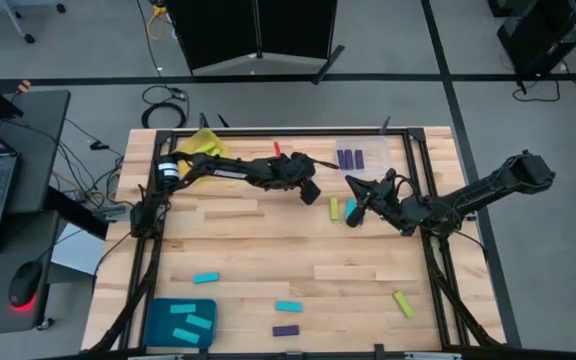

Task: Sort blocks
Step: Put the purple block into the white transparent bin

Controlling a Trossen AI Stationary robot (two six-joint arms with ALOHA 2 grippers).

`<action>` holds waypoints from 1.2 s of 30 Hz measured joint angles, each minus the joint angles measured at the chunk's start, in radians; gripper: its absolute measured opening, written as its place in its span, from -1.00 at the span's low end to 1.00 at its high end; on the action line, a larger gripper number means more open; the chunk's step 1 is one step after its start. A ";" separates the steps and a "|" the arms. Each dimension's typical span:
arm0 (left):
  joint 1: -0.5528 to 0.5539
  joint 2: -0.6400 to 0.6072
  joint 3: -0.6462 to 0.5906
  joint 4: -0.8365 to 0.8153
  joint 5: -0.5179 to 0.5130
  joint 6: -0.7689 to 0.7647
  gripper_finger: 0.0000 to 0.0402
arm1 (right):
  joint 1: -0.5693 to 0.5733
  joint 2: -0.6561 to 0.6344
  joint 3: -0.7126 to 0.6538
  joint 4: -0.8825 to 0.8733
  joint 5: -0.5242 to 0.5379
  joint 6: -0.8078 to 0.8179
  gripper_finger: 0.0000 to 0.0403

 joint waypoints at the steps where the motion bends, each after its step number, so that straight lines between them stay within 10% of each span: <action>1: 0.001 0.000 0.000 0.001 0.000 0.000 0.69 | 0.000 0.000 0.000 0.001 0.000 0.003 -0.96; 19: 0.045 0.085 0.004 0.039 0.069 -0.024 0.79 | 0.002 0.002 0.000 0.042 -0.019 -0.003 -0.96; 32: 0.047 0.089 0.003 0.040 0.047 -0.002 -0.45 | 0.002 0.002 0.000 0.051 -0.018 -0.012 -0.96; 36: 0.047 0.089 0.003 0.042 0.050 0.019 -0.48 | 0.002 0.002 0.000 0.058 -0.018 -0.022 -0.96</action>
